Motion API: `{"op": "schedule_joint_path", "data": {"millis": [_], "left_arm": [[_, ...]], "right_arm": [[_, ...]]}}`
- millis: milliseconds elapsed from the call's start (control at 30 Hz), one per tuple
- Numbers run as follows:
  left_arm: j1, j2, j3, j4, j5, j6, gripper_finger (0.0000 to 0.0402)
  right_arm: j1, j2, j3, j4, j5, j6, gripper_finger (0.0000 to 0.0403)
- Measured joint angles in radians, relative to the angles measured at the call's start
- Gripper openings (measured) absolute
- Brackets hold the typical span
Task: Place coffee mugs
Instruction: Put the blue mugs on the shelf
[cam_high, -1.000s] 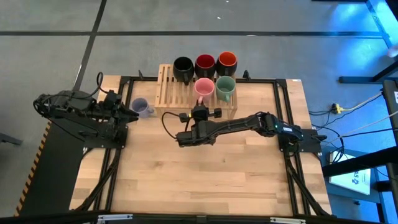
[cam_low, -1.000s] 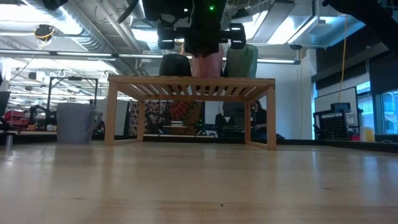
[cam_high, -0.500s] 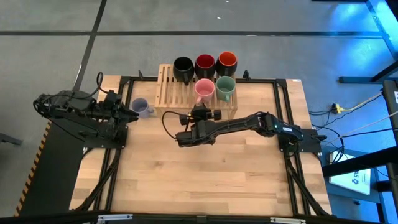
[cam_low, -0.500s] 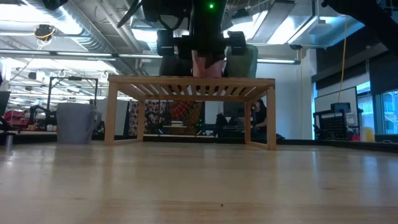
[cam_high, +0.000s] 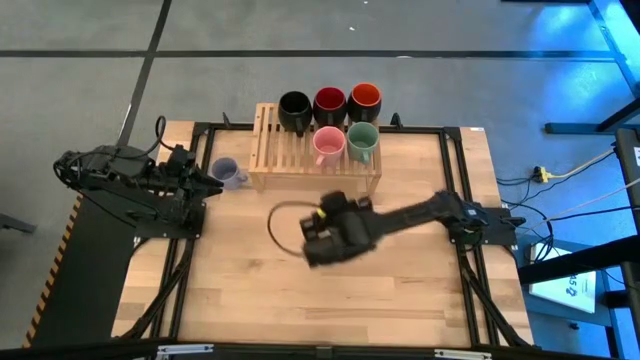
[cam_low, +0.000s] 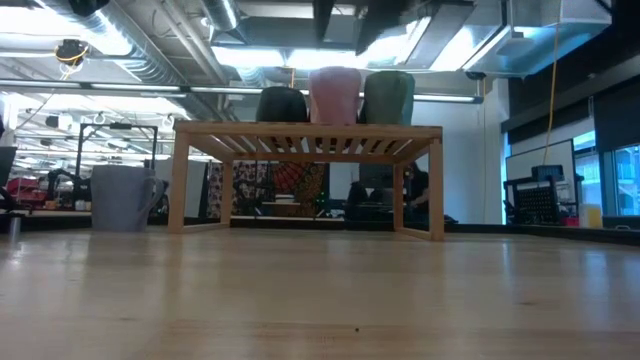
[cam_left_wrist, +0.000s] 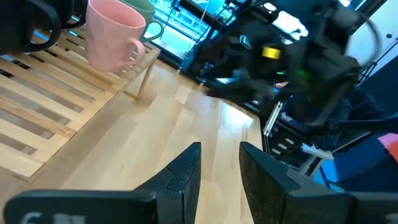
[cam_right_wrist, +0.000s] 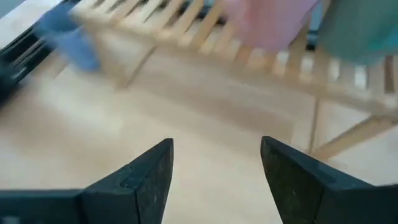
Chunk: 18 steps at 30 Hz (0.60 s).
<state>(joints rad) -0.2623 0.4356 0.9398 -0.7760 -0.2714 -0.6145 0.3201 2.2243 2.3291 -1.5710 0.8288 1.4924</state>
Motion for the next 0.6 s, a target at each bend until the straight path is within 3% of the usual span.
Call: {"op": "schedule_joint_path", "data": {"millis": [167, 267, 467, 600], "left_arm": [[0.000, 0.034, 0.000, -0.002, 0.001, 0.016, 0.0104], [0.000, 0.087, 0.000, -0.035, 0.006, 0.017, 0.0104], [0.000, 0.242, 0.000, -0.225, 0.062, -0.017, 0.0104], [0.000, 0.332, 0.000, -0.348, 0.154, -0.076, 0.0104]], "right_arm": [[0.147, -0.015, 0.000, 0.017, -0.027, -0.033, 0.0227], [0.259, -0.015, -0.030, 0.073, 0.011, 0.034, 0.0227], [0.407, -0.008, -0.213, 0.240, 0.004, 0.266, 0.0227], [0.458, -0.008, -0.327, 0.402, -0.027, 0.313, 0.0227]]}}
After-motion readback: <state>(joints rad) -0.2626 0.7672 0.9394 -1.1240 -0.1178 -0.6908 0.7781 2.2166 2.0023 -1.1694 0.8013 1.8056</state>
